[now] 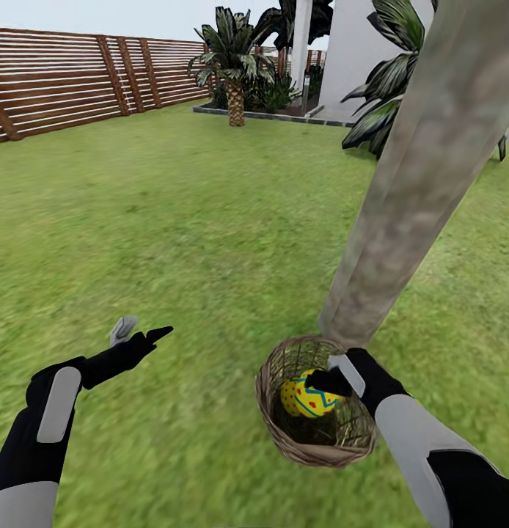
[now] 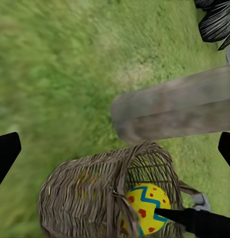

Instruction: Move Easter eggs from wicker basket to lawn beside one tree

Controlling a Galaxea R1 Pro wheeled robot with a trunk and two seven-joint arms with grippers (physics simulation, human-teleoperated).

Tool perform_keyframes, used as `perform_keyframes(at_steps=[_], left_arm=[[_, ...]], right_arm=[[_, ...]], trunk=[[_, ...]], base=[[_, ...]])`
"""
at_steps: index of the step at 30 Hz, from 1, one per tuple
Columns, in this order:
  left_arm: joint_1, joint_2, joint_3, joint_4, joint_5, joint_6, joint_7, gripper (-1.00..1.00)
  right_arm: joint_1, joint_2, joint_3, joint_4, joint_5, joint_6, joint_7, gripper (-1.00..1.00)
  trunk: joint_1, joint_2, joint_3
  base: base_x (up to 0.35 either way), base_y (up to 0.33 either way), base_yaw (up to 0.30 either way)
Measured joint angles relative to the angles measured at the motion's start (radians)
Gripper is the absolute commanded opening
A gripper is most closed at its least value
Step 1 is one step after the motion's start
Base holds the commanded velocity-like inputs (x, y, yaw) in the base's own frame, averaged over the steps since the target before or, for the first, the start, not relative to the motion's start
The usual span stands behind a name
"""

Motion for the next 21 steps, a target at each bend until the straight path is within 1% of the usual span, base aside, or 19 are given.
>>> perform_keyframes(at_steps=[2,5,10,13,14,17,19,21], left_arm=[[0.0,-0.001,0.0,0.0,0.0,0.0,0.001,1.0],[0.0,-0.002,-0.001,0.001,-0.001,0.0,0.001,1.0],[0.0,-0.003,-0.001,0.002,-0.002,-0.001,0.002,1.0],[0.0,-0.003,-0.001,0.002,-0.002,-0.002,0.002,1.0],[0.0,-0.003,-0.001,0.002,-0.002,-0.002,0.001,1.0],[0.0,-0.003,-0.001,0.002,-0.001,-0.002,0.002,1.0],[0.0,-0.003,-0.001,0.002,-0.002,-0.002,0.001,1.0],[0.0,-0.003,-0.001,0.002,-0.002,-0.002,0.001,1.0]], right_arm=[[0.0,-0.003,0.0,0.0,-0.001,0.0,0.009,-1.0],[0.0,-0.004,0.0,-0.001,-0.001,0.0,0.011,-1.0],[0.0,-0.01,0.0,-0.003,0.0,0.026,0.013,-1.0],[0.0,-0.015,0.0,-0.005,-0.001,0.029,0.015,-1.0],[0.0,-0.02,0.0,-0.012,-0.004,0.029,0.025,-1.0],[0.002,-0.057,0.0,-0.08,-0.012,0.032,0.154,-1.0],[0.004,-0.068,0.0,-0.105,-0.012,0.057,0.177,-1.0],[0.005,-0.071,0.0,-0.12,-0.013,0.083,0.186,-1.0]], trunk=[[-0.008,0.014,0.006],[-0.019,0.035,0.016],[-0.038,0.07,0.031],[-0.05,0.091,0.041],[-0.054,0.098,0.044],[-0.065,0.119,0.053],[-0.073,0.133,0.06],[-0.081,0.147,0.066]], base=[[-0.067,0.0,0.0],[-0.248,0.0,0.0],[-0.022,0.0,0.0],[0.0,0.0,0.0],[0.0,0.0,0.0],[0.0,0.0,0.0],[0.0,0.0,0.0],[0.0,0.0,0.0]])
